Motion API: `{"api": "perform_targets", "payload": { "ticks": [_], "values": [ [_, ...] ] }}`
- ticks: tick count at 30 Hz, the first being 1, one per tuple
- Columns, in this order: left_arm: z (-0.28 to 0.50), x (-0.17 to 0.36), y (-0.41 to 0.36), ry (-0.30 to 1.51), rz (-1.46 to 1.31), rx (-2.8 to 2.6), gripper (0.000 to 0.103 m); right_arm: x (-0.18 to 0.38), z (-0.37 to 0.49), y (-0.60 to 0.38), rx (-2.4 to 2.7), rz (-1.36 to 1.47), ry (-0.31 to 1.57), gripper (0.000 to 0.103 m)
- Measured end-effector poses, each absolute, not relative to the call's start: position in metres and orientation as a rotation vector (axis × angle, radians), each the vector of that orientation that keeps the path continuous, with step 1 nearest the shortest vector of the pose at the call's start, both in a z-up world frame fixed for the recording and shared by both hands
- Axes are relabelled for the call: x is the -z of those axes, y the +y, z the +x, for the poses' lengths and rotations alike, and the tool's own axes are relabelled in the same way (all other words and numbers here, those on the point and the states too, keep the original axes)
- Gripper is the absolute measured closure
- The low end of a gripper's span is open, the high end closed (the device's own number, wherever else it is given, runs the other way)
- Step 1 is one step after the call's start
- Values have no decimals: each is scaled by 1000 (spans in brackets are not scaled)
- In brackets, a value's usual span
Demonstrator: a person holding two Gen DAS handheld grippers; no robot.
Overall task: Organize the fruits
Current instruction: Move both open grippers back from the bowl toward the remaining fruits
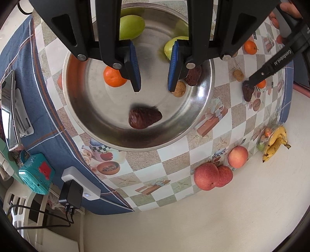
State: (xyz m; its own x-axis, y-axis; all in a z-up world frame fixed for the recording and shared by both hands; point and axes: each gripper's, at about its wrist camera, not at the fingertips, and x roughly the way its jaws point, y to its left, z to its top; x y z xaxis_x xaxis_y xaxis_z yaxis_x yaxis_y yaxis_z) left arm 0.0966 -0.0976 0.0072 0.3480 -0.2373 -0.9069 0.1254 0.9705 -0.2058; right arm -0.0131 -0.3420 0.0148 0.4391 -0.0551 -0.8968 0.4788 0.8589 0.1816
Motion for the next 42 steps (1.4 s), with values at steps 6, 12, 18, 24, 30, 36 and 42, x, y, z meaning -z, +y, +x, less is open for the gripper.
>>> {"api": "perform_targets", "payload": {
  "ticks": [6, 12, 18, 24, 30, 36, 42],
  "values": [
    [95, -13, -69, 1168, -135, 177, 44, -16, -9, -328, 313, 417, 1079, 74],
    [91, -9, -61, 1178, -132, 154, 32, -12, -6, -322, 314, 397, 1098, 69],
    [90, -2, -57, 1191, -122, 111, 1, -5, -5, -318, 318, 385, 1120, 35],
    [92, 4, -54, 1201, -108, 71, 0, 0, -3, -314, 319, 354, 1134, 21],
    [94, 4, -45, 1198, -106, 12, 0, 0, -4, -311, 332, 328, 1112, 12],
    [95, -3, -38, 1172, -123, 12, 0, -2, -4, -307, 323, 328, 1078, 12],
    [97, -12, -41, 1139, -54, 25, 0, -4, 1, -293, 293, 268, 1076, 12]
  ]
}}
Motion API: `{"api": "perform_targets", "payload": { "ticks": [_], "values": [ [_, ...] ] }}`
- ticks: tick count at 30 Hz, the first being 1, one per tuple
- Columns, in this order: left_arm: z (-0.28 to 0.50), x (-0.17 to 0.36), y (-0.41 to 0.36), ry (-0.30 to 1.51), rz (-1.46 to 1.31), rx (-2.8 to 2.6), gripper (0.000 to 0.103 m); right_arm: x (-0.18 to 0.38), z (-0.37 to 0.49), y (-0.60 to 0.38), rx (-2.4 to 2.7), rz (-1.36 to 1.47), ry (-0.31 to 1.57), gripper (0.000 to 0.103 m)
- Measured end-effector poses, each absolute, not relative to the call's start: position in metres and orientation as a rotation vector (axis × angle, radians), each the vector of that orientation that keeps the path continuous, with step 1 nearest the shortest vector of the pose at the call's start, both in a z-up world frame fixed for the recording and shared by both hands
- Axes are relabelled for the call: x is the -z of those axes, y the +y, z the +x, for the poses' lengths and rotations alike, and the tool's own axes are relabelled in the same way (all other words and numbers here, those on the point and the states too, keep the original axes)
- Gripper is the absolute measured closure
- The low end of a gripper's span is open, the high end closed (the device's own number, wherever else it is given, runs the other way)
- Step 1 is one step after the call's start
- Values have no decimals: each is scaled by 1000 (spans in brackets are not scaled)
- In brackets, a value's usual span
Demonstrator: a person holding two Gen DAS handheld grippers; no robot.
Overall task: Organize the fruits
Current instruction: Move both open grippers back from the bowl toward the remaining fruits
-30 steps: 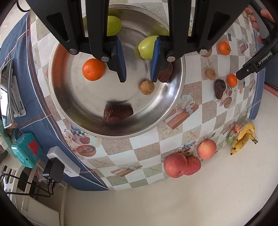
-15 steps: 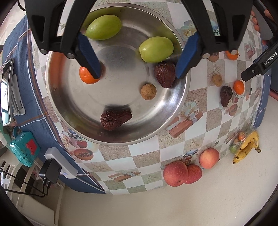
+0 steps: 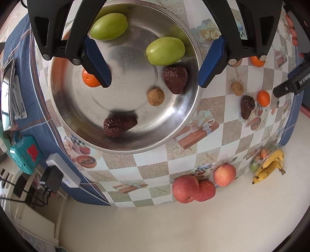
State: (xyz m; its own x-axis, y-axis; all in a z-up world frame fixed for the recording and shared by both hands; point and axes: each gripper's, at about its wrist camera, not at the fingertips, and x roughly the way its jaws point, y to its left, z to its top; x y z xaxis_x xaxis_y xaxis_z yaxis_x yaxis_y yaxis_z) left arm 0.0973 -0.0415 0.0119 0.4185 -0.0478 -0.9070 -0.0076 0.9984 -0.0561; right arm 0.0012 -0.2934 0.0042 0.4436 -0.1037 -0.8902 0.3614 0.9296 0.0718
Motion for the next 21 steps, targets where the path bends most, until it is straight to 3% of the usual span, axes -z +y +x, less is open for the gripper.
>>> {"api": "perform_targets", "payload": {
  "ticks": [7, 21],
  "values": [
    [103, -19, -41, 1111, 58, -35, 0, -8, 6, -281, 247, 290, 1038, 12],
    [107, -20, 13, 1075, -74, -38, 0, -13, 22, -234, 87, 313, 1009, 12]
  ]
}}
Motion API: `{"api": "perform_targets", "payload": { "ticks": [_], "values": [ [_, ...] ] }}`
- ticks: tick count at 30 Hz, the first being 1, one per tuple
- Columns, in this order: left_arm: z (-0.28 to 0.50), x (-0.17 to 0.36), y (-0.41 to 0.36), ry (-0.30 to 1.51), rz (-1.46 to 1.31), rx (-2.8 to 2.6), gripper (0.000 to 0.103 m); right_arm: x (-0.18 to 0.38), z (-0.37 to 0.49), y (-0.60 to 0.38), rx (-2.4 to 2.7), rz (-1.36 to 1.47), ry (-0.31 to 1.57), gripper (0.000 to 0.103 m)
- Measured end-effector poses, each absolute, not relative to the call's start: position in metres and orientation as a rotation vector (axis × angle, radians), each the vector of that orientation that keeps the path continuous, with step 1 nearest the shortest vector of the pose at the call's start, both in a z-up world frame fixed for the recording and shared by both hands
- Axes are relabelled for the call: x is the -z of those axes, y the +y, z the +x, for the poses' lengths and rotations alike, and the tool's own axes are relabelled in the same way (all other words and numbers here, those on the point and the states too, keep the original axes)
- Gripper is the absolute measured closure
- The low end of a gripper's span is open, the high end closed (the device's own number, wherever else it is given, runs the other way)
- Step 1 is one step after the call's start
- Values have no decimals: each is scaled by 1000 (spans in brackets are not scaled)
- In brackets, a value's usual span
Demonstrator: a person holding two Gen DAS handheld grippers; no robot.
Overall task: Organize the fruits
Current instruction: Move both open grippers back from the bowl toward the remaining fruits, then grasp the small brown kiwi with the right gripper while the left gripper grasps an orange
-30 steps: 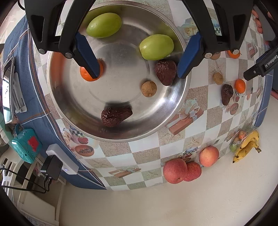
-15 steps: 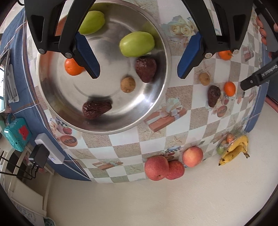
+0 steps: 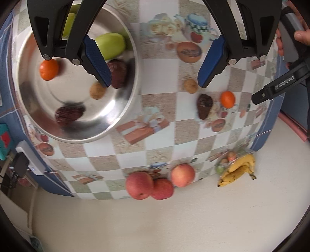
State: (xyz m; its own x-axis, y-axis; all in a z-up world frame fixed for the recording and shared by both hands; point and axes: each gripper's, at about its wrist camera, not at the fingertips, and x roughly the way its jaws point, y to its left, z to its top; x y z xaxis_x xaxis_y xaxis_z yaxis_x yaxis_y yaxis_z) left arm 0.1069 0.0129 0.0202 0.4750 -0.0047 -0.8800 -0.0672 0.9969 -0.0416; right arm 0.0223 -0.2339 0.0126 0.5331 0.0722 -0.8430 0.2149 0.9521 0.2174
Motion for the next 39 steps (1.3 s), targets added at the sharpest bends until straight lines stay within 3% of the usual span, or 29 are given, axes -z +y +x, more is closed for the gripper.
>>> {"api": "perform_targets", "payload": {
  "ticks": [10, 21, 23, 25, 29, 33, 39],
  "values": [
    [96, -14, 25, 1080, -73, -17, 0, -11, 31, -198, -23, 318, 1019, 12],
    [84, 15, 2, 1220, -86, 96, 1, -6, 39, -200, -27, 358, 1011, 13],
    [83, 19, -2, 1242, -101, 121, 1, -4, 41, -201, -34, 368, 1013, 16],
    [81, 20, -8, 1257, -92, 135, 2, -2, 45, -201, -36, 373, 1017, 29],
    [79, 24, -20, 1287, -72, 178, 13, 6, 51, -201, -53, 397, 1034, 31],
    [78, 33, -26, 1343, -102, 218, 21, 15, 57, -196, -61, 385, 1059, 46],
    [77, 40, -33, 1374, -109, 238, 40, 33, 66, -187, -78, 358, 1110, 54]
  ]
}}
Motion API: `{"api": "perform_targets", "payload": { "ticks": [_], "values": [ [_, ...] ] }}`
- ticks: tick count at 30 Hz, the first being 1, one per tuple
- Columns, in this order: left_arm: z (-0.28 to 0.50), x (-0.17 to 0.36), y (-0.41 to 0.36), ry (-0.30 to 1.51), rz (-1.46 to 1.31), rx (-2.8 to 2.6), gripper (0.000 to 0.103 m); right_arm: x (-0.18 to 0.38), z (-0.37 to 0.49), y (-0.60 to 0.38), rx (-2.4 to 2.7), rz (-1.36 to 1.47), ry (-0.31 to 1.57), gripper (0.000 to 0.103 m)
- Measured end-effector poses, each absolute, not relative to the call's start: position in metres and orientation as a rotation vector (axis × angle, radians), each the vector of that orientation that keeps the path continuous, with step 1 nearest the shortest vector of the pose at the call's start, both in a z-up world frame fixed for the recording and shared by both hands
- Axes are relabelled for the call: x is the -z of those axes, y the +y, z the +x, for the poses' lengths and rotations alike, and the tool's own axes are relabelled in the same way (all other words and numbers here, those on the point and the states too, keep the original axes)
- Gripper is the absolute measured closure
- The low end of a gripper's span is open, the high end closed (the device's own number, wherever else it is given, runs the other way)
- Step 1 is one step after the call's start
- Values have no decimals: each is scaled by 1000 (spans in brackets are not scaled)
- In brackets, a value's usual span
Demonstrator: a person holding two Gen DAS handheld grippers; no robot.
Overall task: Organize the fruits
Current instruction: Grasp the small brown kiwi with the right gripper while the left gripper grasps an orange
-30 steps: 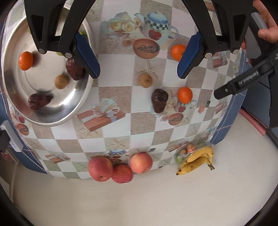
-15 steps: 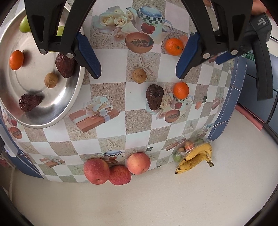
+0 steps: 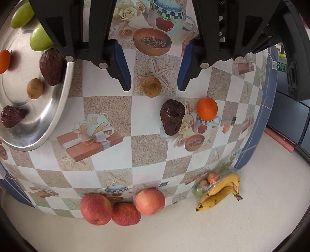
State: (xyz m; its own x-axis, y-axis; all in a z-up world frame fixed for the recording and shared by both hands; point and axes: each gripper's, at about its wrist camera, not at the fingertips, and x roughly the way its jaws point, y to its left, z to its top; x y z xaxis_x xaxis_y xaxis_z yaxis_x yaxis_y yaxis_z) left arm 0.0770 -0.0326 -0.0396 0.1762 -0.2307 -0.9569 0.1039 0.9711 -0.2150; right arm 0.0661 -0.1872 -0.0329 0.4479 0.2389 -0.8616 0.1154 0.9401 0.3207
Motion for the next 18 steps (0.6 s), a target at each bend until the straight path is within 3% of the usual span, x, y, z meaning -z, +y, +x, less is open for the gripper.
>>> {"api": "perform_targets", "payload": {
  "ticks": [6, 14, 18],
  "values": [
    [77, 44, -35, 1398, -172, 277, 63, 44, 72, -185, -64, 345, 1127, 64],
    [77, 43, -33, 1384, -183, 265, 64, 52, 76, -189, -59, 385, 1134, 77],
    [80, 40, -24, 1354, -214, 228, 64, 49, 74, -189, -59, 388, 1127, 77]
  ]
}}
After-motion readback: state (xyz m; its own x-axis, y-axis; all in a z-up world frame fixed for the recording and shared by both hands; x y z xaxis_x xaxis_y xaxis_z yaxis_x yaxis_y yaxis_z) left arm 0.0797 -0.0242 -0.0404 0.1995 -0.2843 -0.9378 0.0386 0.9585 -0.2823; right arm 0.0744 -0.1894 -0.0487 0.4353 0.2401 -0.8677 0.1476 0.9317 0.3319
